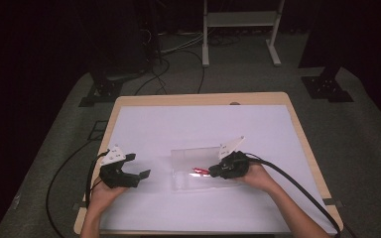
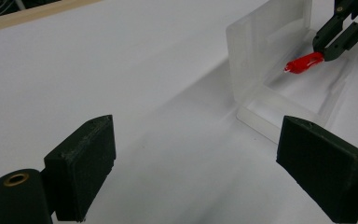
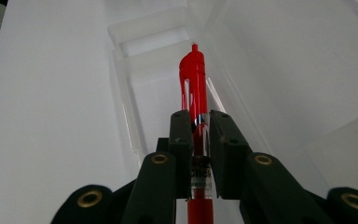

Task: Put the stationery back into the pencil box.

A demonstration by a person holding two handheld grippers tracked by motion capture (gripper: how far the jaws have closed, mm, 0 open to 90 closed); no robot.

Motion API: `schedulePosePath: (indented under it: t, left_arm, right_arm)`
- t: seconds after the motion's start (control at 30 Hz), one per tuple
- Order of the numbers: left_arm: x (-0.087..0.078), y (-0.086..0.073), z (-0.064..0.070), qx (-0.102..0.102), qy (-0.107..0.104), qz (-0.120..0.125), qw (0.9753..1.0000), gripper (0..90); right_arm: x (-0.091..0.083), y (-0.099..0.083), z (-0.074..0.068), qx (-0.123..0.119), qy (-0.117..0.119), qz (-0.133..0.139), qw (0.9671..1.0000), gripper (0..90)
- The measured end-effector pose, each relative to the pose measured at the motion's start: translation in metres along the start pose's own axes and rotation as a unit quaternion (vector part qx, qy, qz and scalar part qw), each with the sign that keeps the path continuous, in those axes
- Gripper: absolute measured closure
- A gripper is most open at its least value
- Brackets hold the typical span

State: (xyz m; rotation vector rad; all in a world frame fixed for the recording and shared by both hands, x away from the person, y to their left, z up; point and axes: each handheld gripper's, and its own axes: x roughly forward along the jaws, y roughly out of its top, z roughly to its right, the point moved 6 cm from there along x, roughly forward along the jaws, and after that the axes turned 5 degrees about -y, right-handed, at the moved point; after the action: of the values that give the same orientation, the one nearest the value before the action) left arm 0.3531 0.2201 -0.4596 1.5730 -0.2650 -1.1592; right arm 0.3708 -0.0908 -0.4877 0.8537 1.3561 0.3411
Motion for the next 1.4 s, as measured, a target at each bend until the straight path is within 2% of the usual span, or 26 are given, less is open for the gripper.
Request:
schedulePosePath:
  t: [0.47,0.57,1.4]
  left_arm:
    - [0.000,0.000,0.000,-0.003,0.000,0.001,1.0000,10.5]
    - [0.000,0.000,0.000,-0.004,-0.001,0.001,1.0000,10.4]
    - [0.001,-0.001,-0.003,-0.005,0.005,0.000,1.0000,9.6]
  right_arm:
    - [0.007,-0.004,0.001,0.001,0.005,-0.008,1.0000,78.8]
    - [0.008,-0.004,0.000,0.010,0.008,-0.008,0.9999,78.8]
    - [0.013,-0.008,0.002,0.020,0.019,-0.014,0.9995,78.7]
